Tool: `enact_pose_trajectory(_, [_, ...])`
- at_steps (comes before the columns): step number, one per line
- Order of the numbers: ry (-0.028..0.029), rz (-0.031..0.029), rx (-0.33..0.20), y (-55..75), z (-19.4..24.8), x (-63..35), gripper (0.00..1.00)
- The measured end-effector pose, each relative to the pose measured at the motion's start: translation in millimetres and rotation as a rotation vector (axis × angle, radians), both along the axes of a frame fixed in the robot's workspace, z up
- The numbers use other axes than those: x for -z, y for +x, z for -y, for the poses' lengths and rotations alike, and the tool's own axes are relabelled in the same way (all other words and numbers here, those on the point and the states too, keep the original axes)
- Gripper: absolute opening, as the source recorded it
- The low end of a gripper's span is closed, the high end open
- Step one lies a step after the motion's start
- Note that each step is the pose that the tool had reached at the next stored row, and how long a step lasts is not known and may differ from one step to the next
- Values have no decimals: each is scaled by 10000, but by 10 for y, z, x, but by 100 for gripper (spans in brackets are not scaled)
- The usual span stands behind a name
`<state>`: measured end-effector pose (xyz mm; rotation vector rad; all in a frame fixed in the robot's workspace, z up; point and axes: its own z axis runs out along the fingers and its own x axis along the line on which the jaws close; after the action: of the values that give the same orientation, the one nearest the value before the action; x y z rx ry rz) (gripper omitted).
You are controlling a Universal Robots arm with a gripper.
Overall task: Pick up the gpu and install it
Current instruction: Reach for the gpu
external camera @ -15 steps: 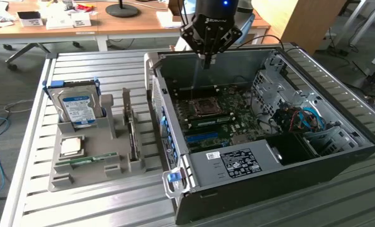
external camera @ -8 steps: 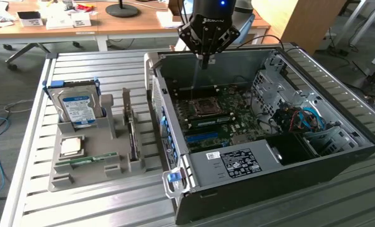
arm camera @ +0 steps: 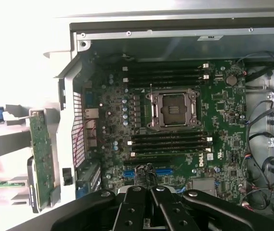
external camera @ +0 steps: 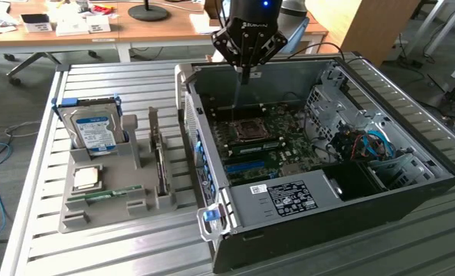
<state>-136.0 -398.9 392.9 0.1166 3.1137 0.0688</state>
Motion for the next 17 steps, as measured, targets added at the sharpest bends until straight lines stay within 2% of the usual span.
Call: enact_pose_trajectory(17, [0,0,0,-161,0,3,11])
